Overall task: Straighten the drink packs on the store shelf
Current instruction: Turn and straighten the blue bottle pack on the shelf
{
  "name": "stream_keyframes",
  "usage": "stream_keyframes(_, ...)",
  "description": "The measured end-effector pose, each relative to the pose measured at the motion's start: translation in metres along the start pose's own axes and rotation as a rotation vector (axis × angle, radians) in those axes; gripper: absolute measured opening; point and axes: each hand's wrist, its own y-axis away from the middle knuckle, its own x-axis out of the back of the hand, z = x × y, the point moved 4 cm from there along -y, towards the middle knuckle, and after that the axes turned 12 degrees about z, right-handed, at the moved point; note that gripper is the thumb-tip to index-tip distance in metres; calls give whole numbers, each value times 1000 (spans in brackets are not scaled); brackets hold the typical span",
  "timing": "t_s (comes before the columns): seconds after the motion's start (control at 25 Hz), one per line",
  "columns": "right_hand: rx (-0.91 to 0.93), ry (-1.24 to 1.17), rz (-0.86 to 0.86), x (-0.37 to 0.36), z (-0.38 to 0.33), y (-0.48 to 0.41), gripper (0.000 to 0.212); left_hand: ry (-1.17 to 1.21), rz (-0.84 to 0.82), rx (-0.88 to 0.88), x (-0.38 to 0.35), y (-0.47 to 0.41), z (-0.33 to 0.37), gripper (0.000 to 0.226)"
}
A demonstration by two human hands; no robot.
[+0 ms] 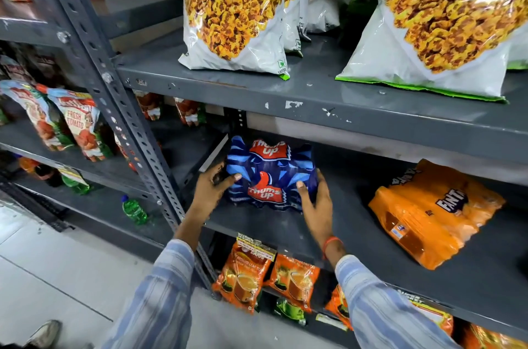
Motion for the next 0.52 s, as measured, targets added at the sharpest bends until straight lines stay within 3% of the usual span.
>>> stream_keyframes(0.12, 49, -6, -10, 2, 0, 13, 67, 41, 60, 6, -1, 8, -4, 37)
stream_keyframes(0.52, 79, -4, -69, -21, -14, 80, 72, 45, -10, 59, 56, 17, -19, 34)
